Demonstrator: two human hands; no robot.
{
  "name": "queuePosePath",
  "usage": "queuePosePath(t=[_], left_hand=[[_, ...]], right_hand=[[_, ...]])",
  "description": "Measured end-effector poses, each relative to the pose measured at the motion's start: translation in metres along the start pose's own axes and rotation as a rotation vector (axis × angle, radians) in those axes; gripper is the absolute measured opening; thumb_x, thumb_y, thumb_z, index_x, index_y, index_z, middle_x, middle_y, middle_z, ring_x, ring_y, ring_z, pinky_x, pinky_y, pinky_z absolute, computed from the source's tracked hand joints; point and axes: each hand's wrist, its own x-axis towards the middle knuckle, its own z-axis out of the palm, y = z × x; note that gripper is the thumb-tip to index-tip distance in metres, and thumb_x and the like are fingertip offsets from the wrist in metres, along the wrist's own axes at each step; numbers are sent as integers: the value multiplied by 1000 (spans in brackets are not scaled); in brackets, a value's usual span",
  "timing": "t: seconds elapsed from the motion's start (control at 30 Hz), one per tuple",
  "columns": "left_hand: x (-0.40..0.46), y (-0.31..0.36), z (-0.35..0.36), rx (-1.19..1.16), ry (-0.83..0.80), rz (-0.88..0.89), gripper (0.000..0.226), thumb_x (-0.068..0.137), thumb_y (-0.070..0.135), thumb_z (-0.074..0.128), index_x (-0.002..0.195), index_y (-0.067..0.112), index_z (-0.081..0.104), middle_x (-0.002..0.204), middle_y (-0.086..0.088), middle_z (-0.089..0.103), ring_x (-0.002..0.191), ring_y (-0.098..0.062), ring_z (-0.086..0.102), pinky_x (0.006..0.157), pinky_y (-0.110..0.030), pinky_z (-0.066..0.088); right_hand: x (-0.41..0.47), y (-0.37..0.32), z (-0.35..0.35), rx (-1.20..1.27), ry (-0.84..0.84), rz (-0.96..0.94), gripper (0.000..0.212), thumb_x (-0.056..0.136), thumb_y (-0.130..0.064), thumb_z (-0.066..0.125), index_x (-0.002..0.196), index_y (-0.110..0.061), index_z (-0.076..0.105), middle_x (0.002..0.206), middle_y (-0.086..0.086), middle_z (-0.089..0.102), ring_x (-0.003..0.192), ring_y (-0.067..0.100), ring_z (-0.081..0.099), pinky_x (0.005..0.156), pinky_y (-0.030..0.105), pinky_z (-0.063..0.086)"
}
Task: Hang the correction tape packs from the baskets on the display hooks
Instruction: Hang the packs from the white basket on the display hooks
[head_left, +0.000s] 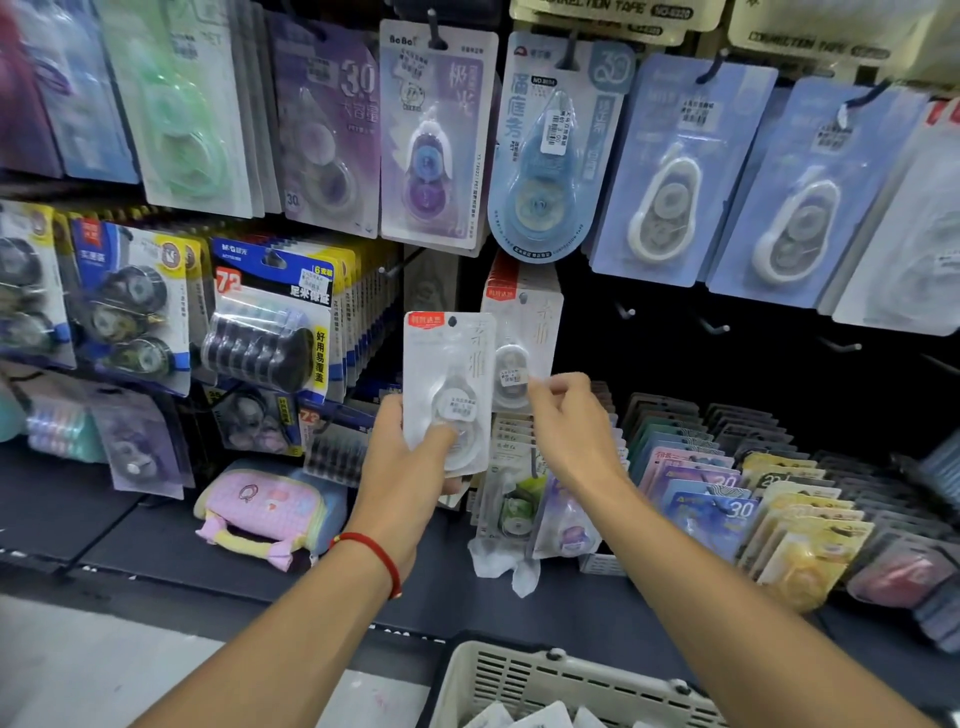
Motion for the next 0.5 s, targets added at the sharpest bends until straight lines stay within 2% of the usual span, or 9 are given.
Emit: queuePosePath(t=[0.07,0.13,0.17,0.23,0.3,0.37,0.5], left_hand=[[-1,1,3,-39,-57,-20,21,96,11,65,111,26,61,95,15,76,76,-5,75,54,-26,55],[-4,4,7,-70,-115,-42,29,90,21,70,116,25,59,101,5,78,82,-15,78,55,-28,56],[-5,5,10,-68,-138,-43,33,90,23,72,119,26,58,104,1,78,85,-19,79,56,-30,57],[-7,6,15,-46,-152,-13,34,97,16,71,124,30,56,111,-5,77,89,-24,79,58,-34,60],[-8,5,20,-10,-144,30,40,99,9,68,125,37,56,111,-6,76,87,-22,78,61,-34,63],[-8,4,22,48,-152,76,50,99,2,65,128,42,55,110,-10,73,85,-24,76,64,-33,64],[-9,3,25,104,-133,141,59,98,-12,56,139,31,54,118,-16,67,80,-26,72,67,-28,63]], right_hand=[[-17,-4,-8,181,-119,-123,29,96,-66,45,108,-44,58,107,-16,70,103,8,66,84,31,53],[-31,-8,-14,279,-249,-189,30,93,-64,53,112,-43,63,111,-17,73,104,5,70,89,31,57],[-35,-9,-16,307,-267,-204,27,93,-57,60,114,-40,64,113,-17,74,104,6,71,89,30,59],[-36,-10,-20,377,-227,-192,21,96,-36,69,116,-31,65,110,-15,77,99,7,74,84,27,61],[-35,-13,-24,448,-156,-145,18,99,-22,69,116,-26,64,106,-11,78,96,8,76,79,25,61],[-31,-17,-28,471,-91,-96,16,101,-19,68,116,-22,63,105,-5,79,95,9,76,79,27,60],[-21,-24,-32,493,-70,-46,19,103,-21,66,122,-18,65,108,-2,79,100,11,75,88,32,59]])
